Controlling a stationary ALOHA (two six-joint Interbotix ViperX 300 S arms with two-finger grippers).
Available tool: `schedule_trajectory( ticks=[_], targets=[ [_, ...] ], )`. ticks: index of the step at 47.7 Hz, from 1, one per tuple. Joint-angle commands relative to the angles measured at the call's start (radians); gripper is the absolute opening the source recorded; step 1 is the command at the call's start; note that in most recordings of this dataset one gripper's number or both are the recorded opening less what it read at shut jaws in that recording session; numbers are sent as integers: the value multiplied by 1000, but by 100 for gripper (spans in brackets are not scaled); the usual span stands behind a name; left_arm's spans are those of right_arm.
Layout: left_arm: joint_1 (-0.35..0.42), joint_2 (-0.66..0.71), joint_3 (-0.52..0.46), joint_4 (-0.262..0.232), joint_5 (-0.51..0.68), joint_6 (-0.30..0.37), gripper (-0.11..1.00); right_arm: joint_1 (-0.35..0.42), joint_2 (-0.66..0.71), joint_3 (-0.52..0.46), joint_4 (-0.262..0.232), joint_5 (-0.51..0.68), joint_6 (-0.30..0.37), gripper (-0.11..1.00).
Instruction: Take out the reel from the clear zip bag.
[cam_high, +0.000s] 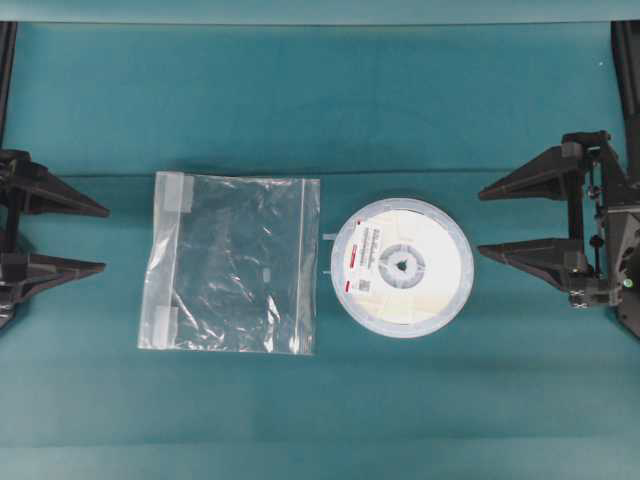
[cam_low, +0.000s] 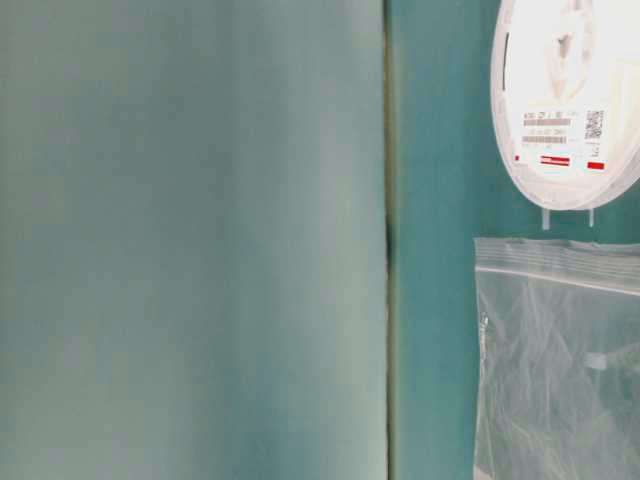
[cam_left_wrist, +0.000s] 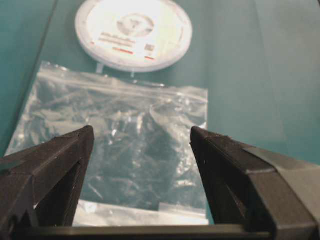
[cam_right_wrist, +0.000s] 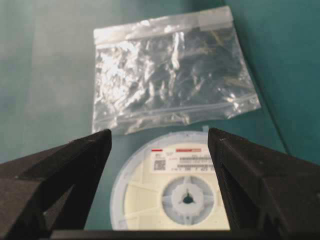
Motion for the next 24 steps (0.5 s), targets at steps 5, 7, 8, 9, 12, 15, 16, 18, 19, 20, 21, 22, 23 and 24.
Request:
schedule_trajectory(
  ticks=[5,7,8,9,12,15,16,18,19,20,21,22,23,24],
  targets=[
    [-3,6,-26,3,-5,-5,84,5,0,-8,-2,-3,-11,88],
    [-2,5,-26,3,-6,-6,84,5,0,-8,-2,-3,-11,88],
    [-2,5,-26,3,-5,-8,84,5,0,-8,-2,-5,-11,88],
    [-2,5,-26,3,-5,-8,84,5,0,-8,-2,-3,-11,88],
    [-2,5,-26,3,-6,-8,84,5,0,-6,-2,-3,-11,88],
    [-2,3,-26,3,-8,-8,84,5,0,-6,-2,0,-12,88],
    [-2,3,-26,3,-8,-8,84,5,0,-6,-2,2,-12,88],
    [-2,2,-28,3,-8,-8,84,5,2,-6,-2,3,-11,88],
    [-2,0,-28,3,-8,-8,84,5,0,-6,-2,3,-11,88],
    [-2,0,-28,3,-8,-8,84,6,2,-5,-2,3,-11,88],
    [-2,0,-28,3,-8,-8,84,8,0,-6,-2,3,-11,88],
    [-2,0,-28,3,-8,-8,84,8,0,-5,-2,3,-9,88],
    [-2,-2,-28,3,-8,-8,84,9,2,-5,-2,3,-11,88],
    [-2,-2,-28,3,-8,-8,84,11,2,-5,-2,3,-11,88]
  ],
)
